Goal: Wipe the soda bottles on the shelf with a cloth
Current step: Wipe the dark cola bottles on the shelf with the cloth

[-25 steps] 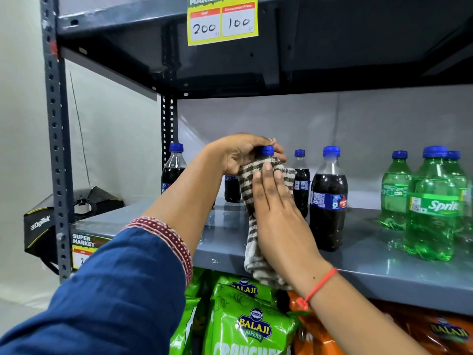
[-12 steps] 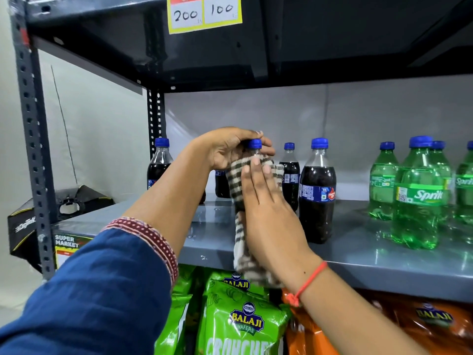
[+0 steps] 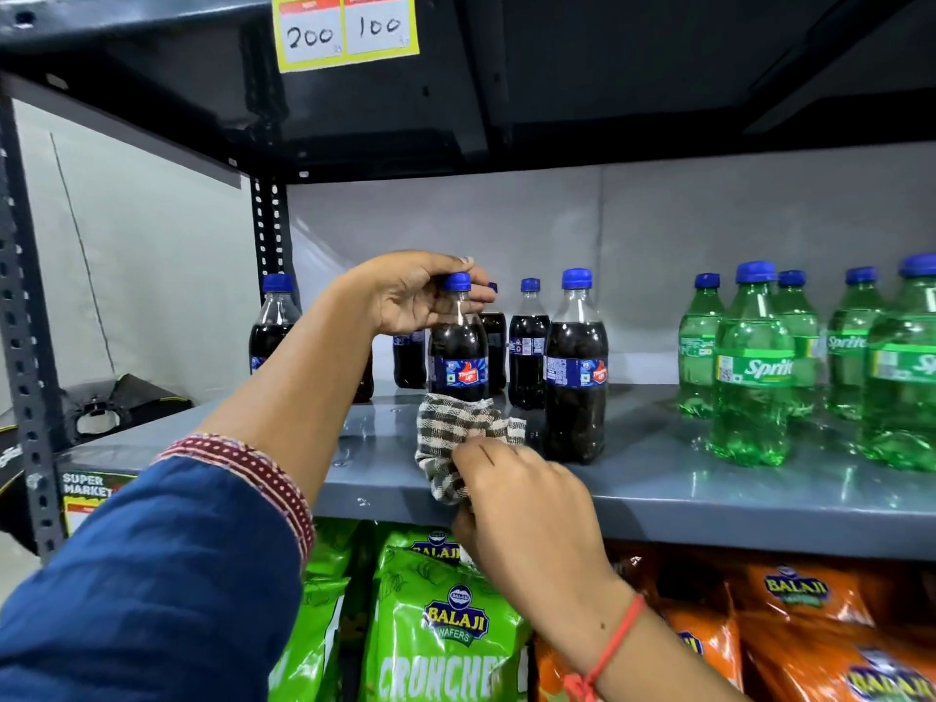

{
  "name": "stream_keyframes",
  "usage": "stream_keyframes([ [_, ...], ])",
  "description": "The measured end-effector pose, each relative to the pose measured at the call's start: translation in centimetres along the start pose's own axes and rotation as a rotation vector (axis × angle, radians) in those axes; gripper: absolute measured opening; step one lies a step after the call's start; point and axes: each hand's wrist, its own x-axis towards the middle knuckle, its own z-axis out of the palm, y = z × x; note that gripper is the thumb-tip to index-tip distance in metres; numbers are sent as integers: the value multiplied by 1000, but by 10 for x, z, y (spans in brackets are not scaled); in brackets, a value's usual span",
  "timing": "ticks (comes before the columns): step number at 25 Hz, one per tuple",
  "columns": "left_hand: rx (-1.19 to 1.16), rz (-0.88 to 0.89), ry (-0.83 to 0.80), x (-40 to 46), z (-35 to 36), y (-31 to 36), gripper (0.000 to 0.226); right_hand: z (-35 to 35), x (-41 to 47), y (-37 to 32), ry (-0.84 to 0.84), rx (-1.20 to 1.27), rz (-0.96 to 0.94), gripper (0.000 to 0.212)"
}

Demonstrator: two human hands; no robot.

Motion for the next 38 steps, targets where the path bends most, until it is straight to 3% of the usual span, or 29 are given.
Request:
stream_keyframes([
  [3,84,95,179,-5,7,6,14,-17,-18,12,75,23,53,35],
  [6,86,444,486,-12,17,31,7,-30,-37,31,169,70,123,40],
  [7,94,560,524,-14,25,40,9,-33,-41,37,216,83,145,42],
  [9,128,673,429,-15,54,48,8,-38,-44,51,321,89,182,40],
  [12,266,546,175,0,98,35,21,-39,-37,64,402,98,192,44],
  [14,313,391,114,14,111,23,27,-34,-25,69,314,66,165,57],
  [18,-12,165,106,27,110,14,24,-18,2,79,83,65,110,69],
  [29,-22,107,87,26,109,19,12,1,24,76,160,37,92,75],
  [38,-32,68,75,26,111,21,29,-1,29,73,181,109,133,77],
])
